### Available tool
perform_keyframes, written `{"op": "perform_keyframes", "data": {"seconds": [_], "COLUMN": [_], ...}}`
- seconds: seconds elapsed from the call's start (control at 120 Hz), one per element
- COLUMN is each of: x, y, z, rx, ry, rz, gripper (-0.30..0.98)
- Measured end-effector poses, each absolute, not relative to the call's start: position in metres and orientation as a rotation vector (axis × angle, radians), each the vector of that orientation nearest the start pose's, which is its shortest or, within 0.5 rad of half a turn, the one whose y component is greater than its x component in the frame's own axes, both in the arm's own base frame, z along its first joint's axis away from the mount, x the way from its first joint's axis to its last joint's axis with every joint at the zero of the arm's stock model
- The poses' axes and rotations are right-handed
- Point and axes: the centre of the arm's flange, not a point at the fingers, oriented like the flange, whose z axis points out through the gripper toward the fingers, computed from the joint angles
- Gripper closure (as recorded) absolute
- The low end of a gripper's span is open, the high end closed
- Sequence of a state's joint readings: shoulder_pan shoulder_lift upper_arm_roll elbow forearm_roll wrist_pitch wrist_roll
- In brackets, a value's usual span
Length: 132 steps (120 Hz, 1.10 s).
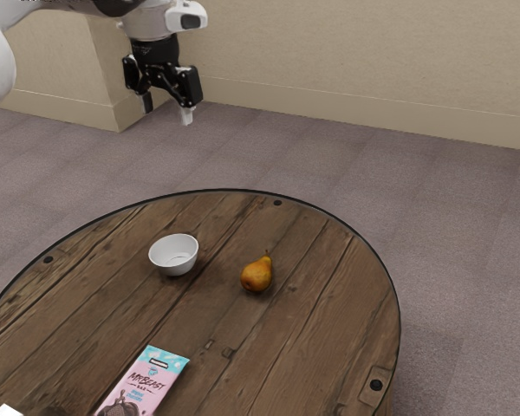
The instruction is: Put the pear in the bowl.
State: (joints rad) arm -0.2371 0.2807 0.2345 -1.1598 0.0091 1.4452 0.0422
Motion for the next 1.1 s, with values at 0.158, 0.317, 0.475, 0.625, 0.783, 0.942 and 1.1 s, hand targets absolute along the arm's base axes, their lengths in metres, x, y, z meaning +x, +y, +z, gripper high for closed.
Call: {"op": "perform_keyframes", "data": {"seconds": [0.158, 0.317, 0.475, 0.625, 0.783, 0.942, 1.1], "x": [0.606, 0.663, 0.704, 0.721, 0.737, 0.736, 0.731], "y": [-0.030, -0.049, -0.069, -0.080, -0.093, -0.096, -0.108], "z": [0.637, 0.507, 0.425, 0.388, 0.346, 0.282, 0.273], "rx": [-3.047, -3.012, -3.054, -3.096, -3.127, -3.129, -3.178], "ry": [0.131, 0.173, 0.192, 0.150, 0.038, 0.012, 0.026], "rz": [0.019, 0.206, 0.221, 0.218, 0.198, 0.193, 0.139], "gripper": [0.00, 0.00, 0.00, 0.00, 0.00, 0.00, 0.00]}}
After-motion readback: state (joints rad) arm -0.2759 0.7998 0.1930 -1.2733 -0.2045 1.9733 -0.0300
